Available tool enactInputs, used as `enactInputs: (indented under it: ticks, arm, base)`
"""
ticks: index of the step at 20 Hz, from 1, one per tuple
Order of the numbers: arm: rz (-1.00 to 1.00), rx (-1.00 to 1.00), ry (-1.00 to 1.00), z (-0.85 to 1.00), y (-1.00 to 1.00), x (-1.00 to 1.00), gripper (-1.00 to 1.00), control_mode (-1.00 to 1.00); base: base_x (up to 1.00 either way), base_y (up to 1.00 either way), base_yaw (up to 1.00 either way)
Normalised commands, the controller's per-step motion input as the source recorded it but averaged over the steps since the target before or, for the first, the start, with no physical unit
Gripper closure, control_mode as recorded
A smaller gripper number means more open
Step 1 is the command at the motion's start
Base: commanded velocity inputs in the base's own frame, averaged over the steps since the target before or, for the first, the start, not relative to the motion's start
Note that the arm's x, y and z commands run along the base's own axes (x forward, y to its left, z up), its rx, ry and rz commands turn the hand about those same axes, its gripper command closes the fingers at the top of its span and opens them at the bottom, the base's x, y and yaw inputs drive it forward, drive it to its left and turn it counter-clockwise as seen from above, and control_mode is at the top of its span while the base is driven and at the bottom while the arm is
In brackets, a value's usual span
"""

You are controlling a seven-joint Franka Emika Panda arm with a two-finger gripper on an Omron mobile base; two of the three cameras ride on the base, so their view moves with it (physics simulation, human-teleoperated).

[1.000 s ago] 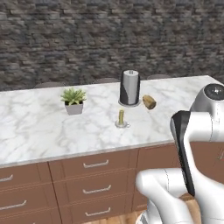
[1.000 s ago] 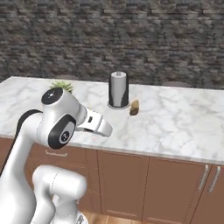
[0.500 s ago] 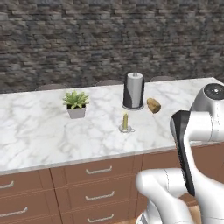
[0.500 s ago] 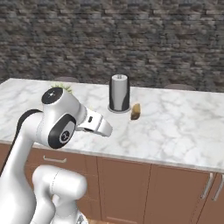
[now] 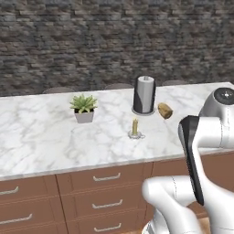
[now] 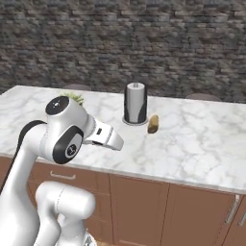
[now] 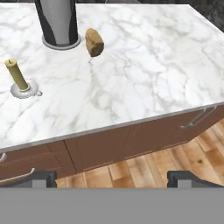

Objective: Pick the candle and candle from the dining table and place them in the open cabinet. Close the cabinet after placing the objects.

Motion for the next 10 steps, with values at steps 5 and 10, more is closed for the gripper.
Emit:
enactInputs:
  ticks: [5, 10]
  arm:
    - [0.0, 0.0, 0.0, 0.0, 0.0, 0.0, -1.0, 1.0]
    - [0.0, 0.0, 0.0, 0.0, 0.0, 0.0, -1.0, 1.0]
  base:
    - [0.35, 0.2, 0.09]
    - [0.43, 0.14, 0.06]
